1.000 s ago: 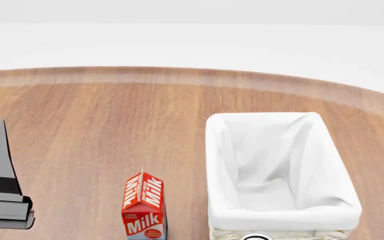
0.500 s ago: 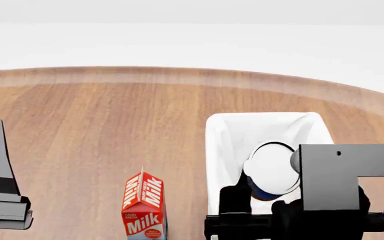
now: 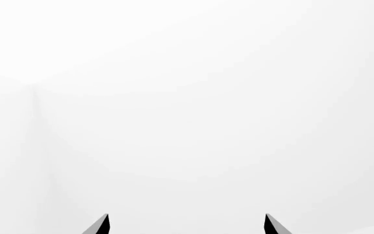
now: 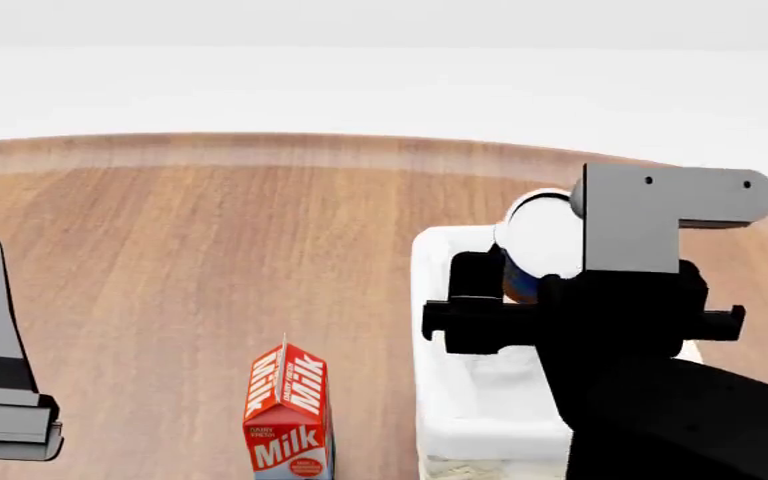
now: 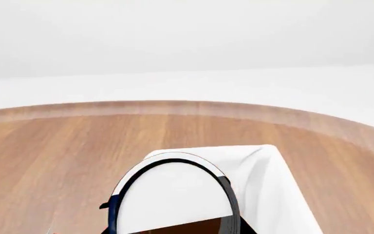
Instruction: Pick up the alphabet soup and the tomato sauce, and put them in the basket.
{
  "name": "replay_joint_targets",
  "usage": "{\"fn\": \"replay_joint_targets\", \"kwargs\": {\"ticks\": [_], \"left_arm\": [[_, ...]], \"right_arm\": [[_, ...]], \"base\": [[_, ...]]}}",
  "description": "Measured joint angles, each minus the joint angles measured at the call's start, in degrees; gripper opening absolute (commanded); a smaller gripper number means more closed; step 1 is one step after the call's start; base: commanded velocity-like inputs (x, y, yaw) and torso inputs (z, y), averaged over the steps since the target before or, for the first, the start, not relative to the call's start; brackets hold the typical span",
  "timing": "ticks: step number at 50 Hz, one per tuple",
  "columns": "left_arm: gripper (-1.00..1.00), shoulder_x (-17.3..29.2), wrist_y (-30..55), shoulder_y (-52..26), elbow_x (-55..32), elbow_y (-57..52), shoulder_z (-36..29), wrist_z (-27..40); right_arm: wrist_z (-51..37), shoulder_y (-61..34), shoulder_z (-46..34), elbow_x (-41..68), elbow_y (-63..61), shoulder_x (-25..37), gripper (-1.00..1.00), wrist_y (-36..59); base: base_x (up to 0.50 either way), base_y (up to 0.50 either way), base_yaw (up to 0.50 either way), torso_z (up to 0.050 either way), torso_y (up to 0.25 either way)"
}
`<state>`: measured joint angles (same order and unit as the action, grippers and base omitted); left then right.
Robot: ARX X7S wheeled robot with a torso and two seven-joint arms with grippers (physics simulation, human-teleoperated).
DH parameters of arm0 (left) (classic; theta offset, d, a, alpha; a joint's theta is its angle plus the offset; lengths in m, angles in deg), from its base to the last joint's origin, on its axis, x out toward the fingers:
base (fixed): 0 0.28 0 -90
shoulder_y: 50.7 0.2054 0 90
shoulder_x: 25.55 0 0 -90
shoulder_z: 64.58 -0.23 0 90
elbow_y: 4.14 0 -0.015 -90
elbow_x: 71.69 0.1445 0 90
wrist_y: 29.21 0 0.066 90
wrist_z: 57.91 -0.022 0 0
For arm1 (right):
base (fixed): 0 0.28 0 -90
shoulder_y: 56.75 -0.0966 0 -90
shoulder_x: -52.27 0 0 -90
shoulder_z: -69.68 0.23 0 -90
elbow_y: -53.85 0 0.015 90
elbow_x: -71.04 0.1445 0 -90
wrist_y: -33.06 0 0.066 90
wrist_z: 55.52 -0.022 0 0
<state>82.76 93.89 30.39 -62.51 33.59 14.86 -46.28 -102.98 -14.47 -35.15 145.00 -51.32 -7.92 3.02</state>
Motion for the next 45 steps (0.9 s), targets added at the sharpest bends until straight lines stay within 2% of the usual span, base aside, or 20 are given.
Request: {"fn": "replay_joint_targets", "kwargs": {"ticks": [23, 45], "left_arm": [[1.00, 0.1, 0.2, -0.1, -0.3, -0.1, -0.2, 0.2], [1.00, 0.3, 0.3, -0.4, -0.9, 0.0, 0.0, 0.3]], "right_arm": [[14.9, -7.8, -11.6, -18.8, 25.4, -7.0, -1.00, -11.6], [21.8, -13.0, -15.6, -26.6, 47.2, -12.5, -1.00, -19.6]], "base": [[0.00, 0.00, 0.00, 0.000, 0.001], [0.00, 0.00, 0.00, 0.001, 0.000]]}}
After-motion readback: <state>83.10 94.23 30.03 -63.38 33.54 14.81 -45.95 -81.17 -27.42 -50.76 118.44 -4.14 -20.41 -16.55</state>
